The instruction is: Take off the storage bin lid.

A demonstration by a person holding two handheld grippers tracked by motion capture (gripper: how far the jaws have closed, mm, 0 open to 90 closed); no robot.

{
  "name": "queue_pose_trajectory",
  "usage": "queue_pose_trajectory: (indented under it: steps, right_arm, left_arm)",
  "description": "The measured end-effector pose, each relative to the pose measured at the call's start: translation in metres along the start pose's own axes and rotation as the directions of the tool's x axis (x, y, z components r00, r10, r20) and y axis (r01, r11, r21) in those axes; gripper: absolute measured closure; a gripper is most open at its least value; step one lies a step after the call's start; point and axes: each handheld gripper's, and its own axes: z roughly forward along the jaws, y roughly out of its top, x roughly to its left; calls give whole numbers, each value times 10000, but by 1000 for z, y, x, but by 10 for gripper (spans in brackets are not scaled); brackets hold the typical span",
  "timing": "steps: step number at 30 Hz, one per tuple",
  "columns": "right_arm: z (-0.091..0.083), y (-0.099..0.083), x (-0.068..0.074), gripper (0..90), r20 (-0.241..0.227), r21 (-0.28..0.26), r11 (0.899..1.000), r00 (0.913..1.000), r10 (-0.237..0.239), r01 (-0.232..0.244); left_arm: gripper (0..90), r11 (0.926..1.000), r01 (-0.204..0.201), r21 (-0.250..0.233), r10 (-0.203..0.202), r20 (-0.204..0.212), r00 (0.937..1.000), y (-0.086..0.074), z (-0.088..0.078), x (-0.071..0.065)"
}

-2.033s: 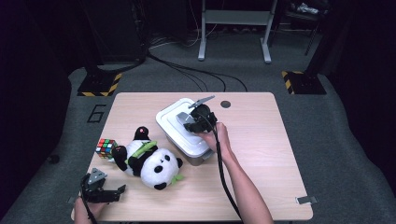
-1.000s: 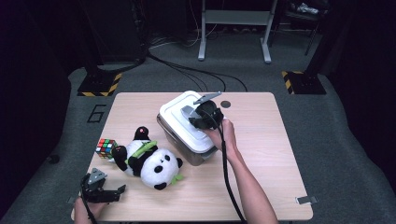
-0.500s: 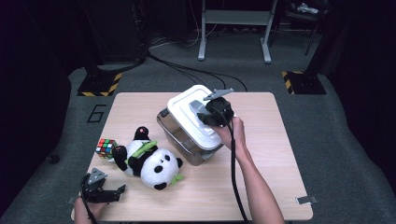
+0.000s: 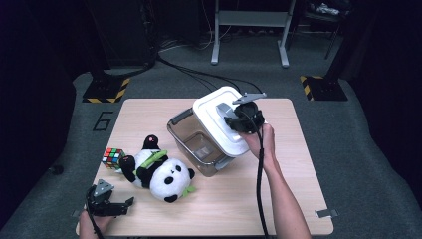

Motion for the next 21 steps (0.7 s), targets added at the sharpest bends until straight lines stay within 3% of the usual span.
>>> queue_pose_trajectory:
  steps: [11,21]
  right_arm:
    - [-12,-17,-28,667,624,-16,9985,9966,543,-543]
    - [-19,-36,-51,668,1196,48,9933,9863,1140,-1154]
  left_arm:
    - [0,10000,-7,35,7,-10,10000,0,0,0]
    - [0,10000,-17,32,17,-27,10000,0,0,0]
